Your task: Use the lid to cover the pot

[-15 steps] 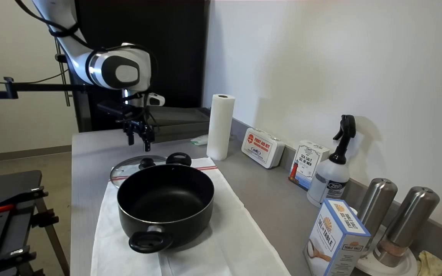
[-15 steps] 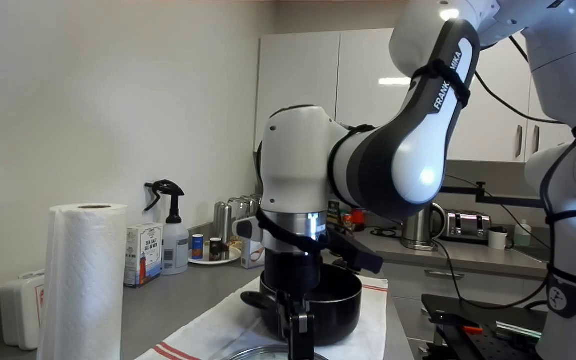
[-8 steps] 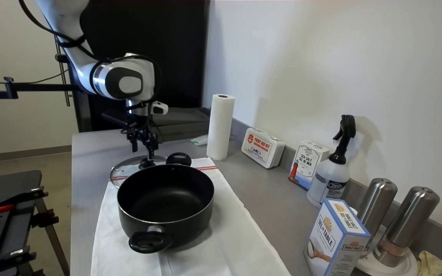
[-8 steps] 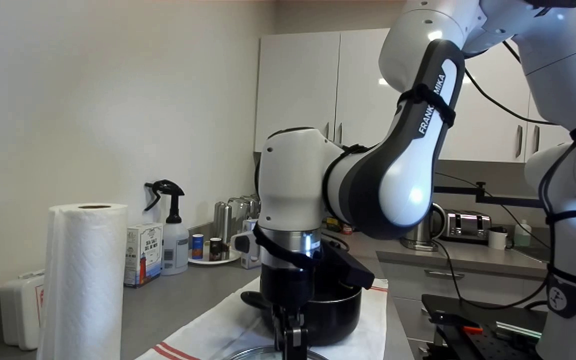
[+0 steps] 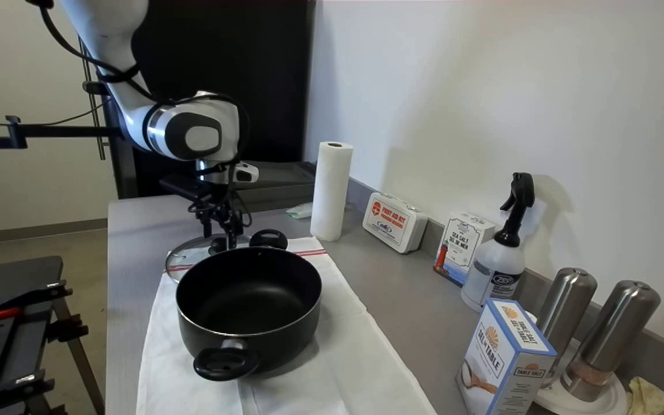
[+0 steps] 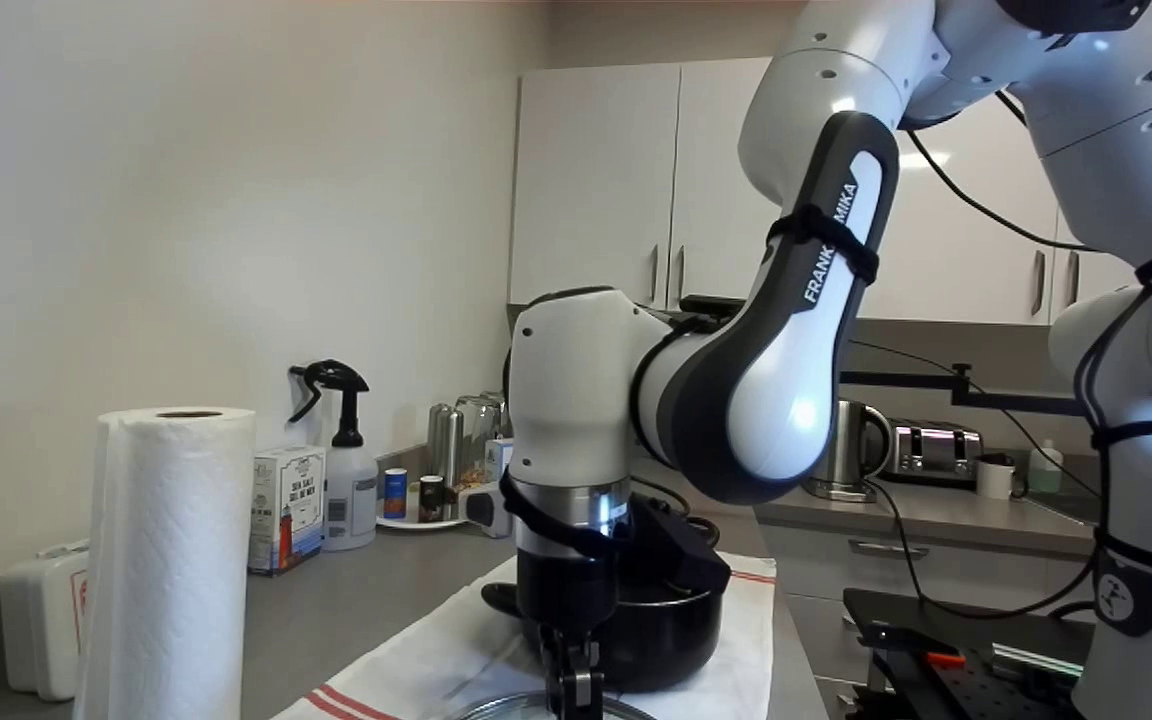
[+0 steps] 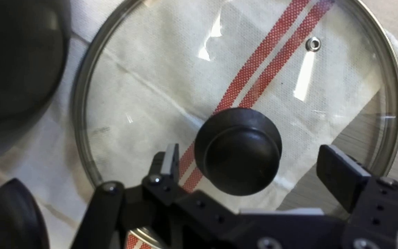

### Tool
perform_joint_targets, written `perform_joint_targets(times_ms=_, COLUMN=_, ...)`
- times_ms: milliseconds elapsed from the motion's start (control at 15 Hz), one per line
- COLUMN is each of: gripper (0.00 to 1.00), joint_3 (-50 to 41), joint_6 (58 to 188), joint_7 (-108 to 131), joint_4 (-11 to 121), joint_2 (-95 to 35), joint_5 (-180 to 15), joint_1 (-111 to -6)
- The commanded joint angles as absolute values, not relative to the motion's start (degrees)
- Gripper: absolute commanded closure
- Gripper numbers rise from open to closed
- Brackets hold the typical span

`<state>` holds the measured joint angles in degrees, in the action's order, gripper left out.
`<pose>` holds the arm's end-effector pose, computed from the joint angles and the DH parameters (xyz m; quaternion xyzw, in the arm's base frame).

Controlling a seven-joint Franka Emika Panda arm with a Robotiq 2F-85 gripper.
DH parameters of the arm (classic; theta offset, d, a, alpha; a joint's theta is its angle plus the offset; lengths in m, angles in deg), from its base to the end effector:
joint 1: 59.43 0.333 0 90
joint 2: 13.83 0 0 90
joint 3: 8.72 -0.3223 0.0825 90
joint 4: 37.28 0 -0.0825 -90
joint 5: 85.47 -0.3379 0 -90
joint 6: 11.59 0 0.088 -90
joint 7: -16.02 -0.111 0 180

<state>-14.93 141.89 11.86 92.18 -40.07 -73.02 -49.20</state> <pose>0.4912 0.1523 0.1986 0.9797 0.1987 -0.0116 0.0252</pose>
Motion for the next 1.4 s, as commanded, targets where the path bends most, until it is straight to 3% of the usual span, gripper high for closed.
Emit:
perform_joint_targets(times_ms=0, gripper=0.17, joint_3=-14.22, joint_6=142.86, joint_7=13.22, joint_4=91.14, joint_2=-41.25, joint_5=-73.37, joint_1=-48.42)
perform_joint_targets(times_ms=467, gripper=0.72, joint_3=-14.28, joint_6=142.87, joint_7=14.13, joint_4=91.84, joint_2=-40.23, joint_5=-73.46, joint_1=-48.7)
perform_joint_targets(times_ms=533, gripper=0.75, joint_3=-14.3, joint_6=142.88, joint_7=14.22, joint_4=91.93, joint_2=-39.94, joint_5=-73.5, joint_1=-48.73)
perform_joint_targets(times_ms=1333, gripper=0.75, joint_3=-19.89, joint_6=141.29, joint_7=21.37, joint_4=97.33, joint_2=-31.8, joint_5=-78.38, joint_1=-50.97)
